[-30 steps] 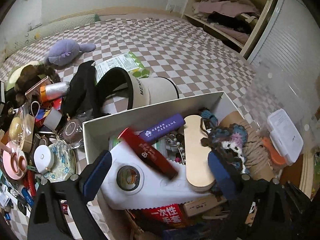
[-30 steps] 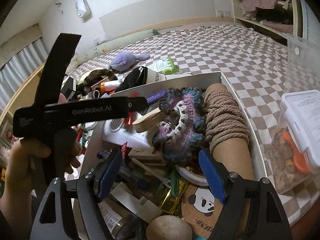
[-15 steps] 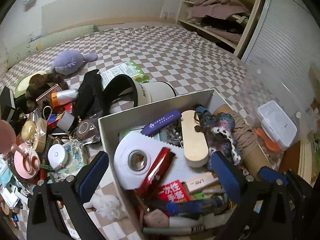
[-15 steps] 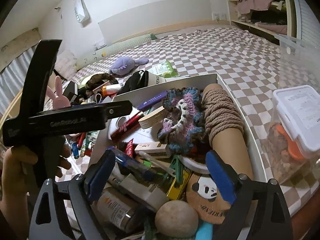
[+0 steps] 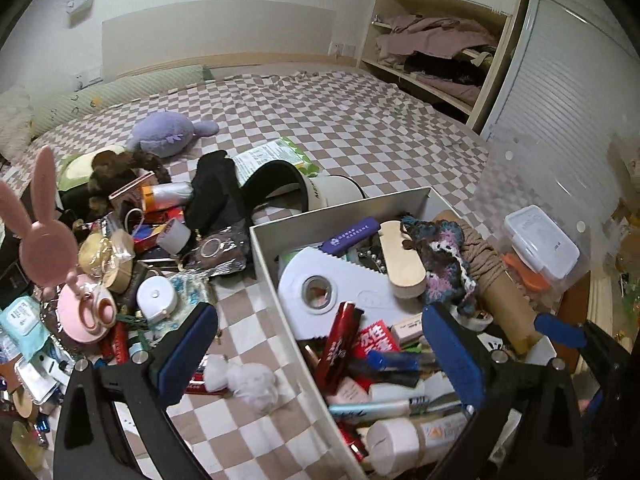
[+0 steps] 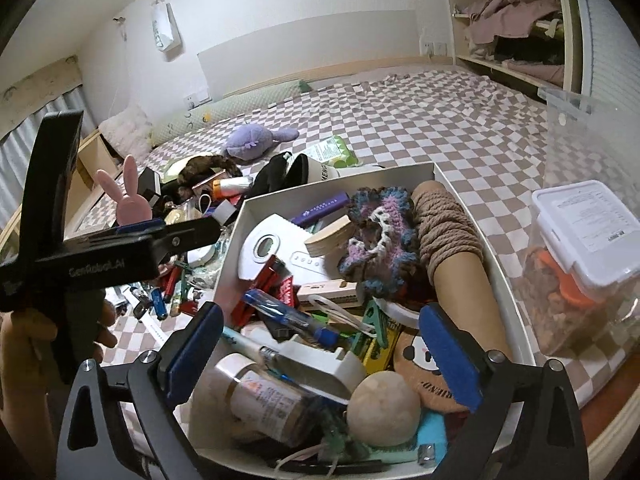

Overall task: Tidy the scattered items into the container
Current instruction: 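Withdraw both tools from the box back over the cluttered bed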

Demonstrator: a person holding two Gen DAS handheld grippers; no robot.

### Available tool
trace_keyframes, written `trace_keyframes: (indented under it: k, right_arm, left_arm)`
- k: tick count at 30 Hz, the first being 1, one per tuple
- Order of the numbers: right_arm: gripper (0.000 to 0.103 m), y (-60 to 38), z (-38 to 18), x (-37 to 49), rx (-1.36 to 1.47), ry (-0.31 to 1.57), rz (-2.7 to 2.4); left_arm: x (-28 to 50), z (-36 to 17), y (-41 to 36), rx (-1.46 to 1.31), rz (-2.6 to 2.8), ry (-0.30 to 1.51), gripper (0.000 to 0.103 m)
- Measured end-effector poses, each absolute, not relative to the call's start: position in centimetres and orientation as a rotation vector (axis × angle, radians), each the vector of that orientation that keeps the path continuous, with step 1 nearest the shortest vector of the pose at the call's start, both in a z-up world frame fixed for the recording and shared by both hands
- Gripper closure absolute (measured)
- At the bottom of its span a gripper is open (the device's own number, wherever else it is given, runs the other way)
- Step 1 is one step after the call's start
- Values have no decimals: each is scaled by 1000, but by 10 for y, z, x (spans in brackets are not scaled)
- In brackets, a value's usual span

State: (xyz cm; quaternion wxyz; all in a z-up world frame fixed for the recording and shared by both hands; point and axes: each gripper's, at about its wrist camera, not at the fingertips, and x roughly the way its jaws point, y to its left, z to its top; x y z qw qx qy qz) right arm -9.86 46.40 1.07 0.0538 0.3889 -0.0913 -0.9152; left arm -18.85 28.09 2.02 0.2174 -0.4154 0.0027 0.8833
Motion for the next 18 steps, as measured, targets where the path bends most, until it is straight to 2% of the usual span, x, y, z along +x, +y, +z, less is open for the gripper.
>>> trace_keyframes:
  k: [8,18]
  right_arm:
    - [0,444,28,-90,1141,-262,-2829]
    - [0,416,49,-81,1005,-262,-2886]
  left_arm:
    - [-172,34,247,-1088,2496,-6,0]
    - [-149,52,200,-966,2636,16,0]
